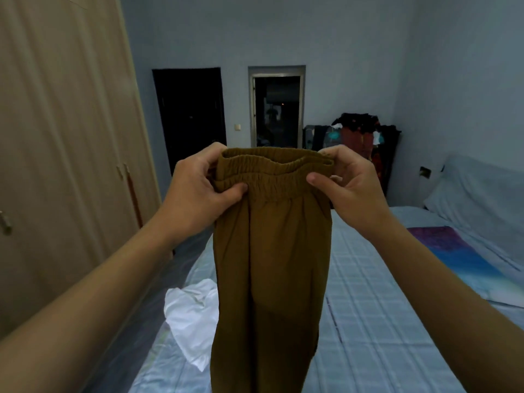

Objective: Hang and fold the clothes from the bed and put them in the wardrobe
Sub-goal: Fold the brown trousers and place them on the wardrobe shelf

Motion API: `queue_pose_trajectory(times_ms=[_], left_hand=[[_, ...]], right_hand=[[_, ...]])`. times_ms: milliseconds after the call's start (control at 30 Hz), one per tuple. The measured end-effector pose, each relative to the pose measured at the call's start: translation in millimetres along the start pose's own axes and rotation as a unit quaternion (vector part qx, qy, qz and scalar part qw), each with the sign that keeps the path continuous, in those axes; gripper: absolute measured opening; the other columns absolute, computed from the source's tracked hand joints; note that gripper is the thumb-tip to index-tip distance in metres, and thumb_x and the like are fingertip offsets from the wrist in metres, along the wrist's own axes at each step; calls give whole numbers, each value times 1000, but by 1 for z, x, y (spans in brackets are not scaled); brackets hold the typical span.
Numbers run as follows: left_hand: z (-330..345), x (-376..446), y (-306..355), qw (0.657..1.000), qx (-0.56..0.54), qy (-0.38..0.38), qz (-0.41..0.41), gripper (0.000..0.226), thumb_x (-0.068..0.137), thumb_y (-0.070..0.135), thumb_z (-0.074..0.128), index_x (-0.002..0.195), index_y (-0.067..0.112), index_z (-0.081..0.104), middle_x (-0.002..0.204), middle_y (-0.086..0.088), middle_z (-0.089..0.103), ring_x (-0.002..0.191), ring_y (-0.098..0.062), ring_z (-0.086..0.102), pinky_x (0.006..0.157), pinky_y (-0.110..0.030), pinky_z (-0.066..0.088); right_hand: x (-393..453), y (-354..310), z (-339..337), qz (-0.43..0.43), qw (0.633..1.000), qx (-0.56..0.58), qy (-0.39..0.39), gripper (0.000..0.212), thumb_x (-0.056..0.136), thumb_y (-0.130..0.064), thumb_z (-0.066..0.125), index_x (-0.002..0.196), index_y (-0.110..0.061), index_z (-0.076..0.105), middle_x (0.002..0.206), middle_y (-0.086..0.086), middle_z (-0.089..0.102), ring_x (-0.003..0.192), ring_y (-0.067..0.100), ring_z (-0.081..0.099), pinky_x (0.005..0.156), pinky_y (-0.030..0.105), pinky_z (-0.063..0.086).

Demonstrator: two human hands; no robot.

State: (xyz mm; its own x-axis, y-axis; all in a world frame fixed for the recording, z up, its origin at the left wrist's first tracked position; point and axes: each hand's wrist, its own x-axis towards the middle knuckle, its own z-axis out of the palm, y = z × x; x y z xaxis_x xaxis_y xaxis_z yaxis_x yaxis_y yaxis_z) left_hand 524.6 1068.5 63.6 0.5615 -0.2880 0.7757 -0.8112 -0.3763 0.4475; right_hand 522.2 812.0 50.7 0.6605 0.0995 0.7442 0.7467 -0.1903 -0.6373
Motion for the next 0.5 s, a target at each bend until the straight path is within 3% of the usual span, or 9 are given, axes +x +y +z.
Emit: queue_pose_trajectory(times_ms=[133,267,500], left_hand=[[-41,-17,17,999,-28,7,24,25,82,5,78,102,8,63,93,-9,68,88,-23,69,78,-44,59],[-69,-31,34,995,-96,21,20,34,81,2,78,112,9,65,107,-5,72,101,-15,71,86,-31,59],[-98,-38,62,982,-177,64,16,37,82,9,75,117,6,64,112,-6,72,105,-17,70,86,-32,58]], right_hand=[[-7,-49,24,-31,999,-36,12,17,90,-3,67,106,-6,62,99,7,67,97,24,67,87,47,57],[-22,-91,43,-37,999,-20,23,18,92,-4,65,109,-1,60,103,14,67,98,22,68,83,33,59],[-17,-142,59,-56,997,-18,57,21,92,-7,66,111,0,62,105,15,69,97,24,69,83,32,58]])
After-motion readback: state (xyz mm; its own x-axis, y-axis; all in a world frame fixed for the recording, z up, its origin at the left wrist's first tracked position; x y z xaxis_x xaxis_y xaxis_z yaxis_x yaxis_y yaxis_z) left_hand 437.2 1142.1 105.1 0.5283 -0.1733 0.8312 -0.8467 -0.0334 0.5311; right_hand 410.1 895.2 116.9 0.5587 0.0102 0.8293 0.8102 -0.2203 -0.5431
